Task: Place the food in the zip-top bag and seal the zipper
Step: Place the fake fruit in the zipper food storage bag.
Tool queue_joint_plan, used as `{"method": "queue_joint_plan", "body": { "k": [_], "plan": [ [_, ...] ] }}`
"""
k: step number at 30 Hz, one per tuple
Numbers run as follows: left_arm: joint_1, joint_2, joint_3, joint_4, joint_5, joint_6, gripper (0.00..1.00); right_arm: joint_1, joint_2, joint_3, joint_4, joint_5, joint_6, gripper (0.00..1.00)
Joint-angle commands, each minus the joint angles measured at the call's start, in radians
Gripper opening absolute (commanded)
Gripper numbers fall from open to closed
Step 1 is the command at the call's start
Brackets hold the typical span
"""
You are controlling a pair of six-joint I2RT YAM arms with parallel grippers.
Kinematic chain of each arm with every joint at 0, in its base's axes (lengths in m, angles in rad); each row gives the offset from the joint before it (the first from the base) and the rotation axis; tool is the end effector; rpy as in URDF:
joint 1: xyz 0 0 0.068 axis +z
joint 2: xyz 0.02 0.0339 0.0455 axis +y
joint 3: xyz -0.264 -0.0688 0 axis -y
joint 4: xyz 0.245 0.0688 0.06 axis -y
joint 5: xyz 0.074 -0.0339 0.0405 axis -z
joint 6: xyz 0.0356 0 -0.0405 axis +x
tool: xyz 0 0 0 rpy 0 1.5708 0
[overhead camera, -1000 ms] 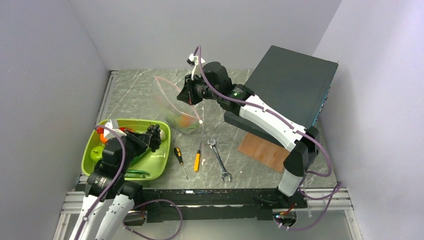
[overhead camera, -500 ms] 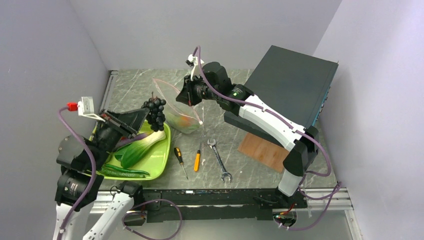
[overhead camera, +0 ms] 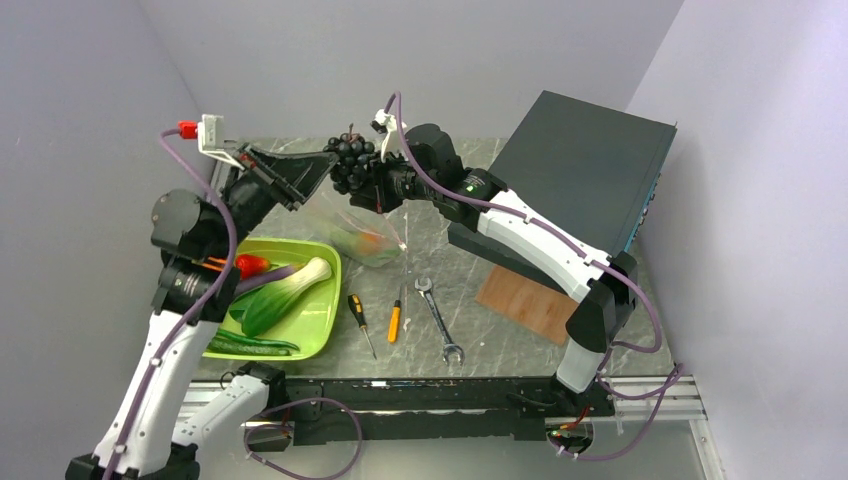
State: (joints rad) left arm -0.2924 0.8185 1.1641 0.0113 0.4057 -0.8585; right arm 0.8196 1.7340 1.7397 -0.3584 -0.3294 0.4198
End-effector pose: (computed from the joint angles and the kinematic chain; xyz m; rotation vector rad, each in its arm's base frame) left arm 0.1394 -0.0566 0.4830 0.0066 1.3439 -1.2322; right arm 0.2705 0.3065 0.3982 -0.6446 1.9761 1.1158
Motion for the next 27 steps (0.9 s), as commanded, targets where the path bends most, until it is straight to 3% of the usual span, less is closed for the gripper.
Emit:
{"method": "queue_joint_plan", "body": {
  "k": [1, 14, 27],
  "plan": [
    [0.001, 0.037, 0.033, 0.187, 0.056, -0.033, 0.00, 0.003, -0.013, 0.037, 0.028, -0.047, 0.021, 0.00],
    [0.042, -0.076, -0.199, 0.151, -0.022, 0.055, 0.00, -0.004, -0.021, 0.023, 0.067, -0.102, 0.056, 0.00],
    [0.103, -0.118, -0.291, 0.066, -0.025, 0.107, 0.00, -0.022, -0.007, 0.033, 0.091, -0.152, 0.088, 0.00]
  ]
}}
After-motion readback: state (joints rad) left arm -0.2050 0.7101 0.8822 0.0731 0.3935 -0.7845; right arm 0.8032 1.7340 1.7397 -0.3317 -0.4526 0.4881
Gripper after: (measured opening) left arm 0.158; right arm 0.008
